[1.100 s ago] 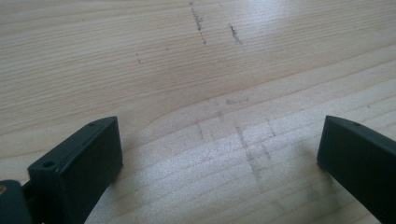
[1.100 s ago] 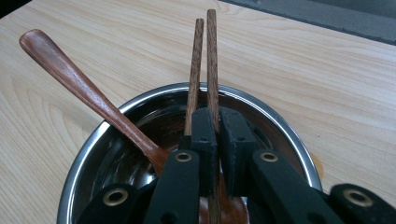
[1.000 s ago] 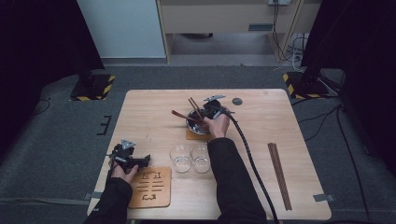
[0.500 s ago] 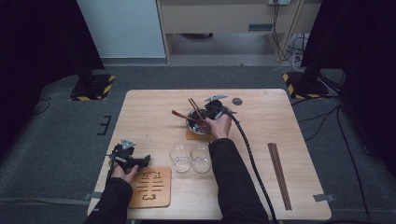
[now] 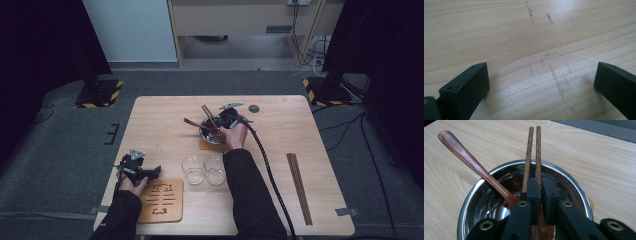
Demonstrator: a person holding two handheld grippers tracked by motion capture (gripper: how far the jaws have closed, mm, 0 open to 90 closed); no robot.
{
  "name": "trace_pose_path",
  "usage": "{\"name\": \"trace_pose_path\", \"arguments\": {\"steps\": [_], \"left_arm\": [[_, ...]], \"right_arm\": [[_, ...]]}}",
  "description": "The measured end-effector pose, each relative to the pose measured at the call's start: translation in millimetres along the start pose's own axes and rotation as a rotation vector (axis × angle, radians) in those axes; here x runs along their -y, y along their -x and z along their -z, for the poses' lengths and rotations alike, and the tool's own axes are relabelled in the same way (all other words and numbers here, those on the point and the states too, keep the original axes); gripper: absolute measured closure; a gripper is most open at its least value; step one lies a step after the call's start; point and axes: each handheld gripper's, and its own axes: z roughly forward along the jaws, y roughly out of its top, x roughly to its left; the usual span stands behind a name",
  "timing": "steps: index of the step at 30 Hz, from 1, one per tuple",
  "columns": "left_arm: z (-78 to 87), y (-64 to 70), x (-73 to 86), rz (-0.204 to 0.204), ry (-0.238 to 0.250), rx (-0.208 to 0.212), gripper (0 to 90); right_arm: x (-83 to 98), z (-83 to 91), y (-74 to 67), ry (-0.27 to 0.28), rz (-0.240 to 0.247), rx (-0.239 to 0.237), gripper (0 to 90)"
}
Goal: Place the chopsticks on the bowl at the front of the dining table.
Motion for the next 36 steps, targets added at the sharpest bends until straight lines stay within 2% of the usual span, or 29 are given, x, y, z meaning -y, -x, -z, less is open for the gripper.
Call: {"name": "trace_pose_path", "arguments": {"steps": [4,5,8,9,12,13,16,21,23,30,36], "left_arm": [[0.0,0.0,0.0,0.000,0.000,0.000,0.0],[0.0,0.0,0.0,0.000,0.000,0.000,0.0],[0.0,0.0,0.0,0.000,0.000,0.000,0.0],[0.0,0.0,0.0,0.000,0.000,0.000,0.0],[0.0,0.0,0.0,0.000,0.000,0.000,0.0],[0.0,0.0,0.0,0.000,0.000,0.000,0.0],[0.0,0.0,0.0,0.000,0.000,0.000,0.0],[0.0,0.0,0.0,0.000,0.000,0.000,0.0],[0.0,0.0,0.0,0.000,0.000,0.000,0.0],[0.0,0.0,0.0,0.000,0.000,0.000,0.0],[0.0,0.0,0.0,0.000,0.000,0.001,0.0]], "right_arm": [[-0.1,0.2,-0.3,-0.002,0.000,-0.002,84.9],[-0.8,1.6,-1.0,0.006,0.003,0.000,79.0],[-2.1,3.2,-1.5,0.020,-0.003,-0.009,74.5],[-3.4,4.5,-1.6,0.031,-0.002,-0.019,69.5],[-3.5,4.6,-1.9,0.027,0.001,-0.028,65.6],[-2.6,4.0,-2.0,0.017,0.004,-0.032,60.8],[-1.5,2.7,-2.0,0.005,0.015,-0.029,60.1],[0.4,0.0,-3.0,-0.016,0.022,-0.034,61.5],[2.1,-1.9,-3.6,-0.033,0.039,-0.028,66.2],[3.2,-4.4,-6.9,-0.043,0.039,-0.032,75.6],[4.0,-4.4,-7.5,-0.038,0.011,-0.019,78.3]]}}
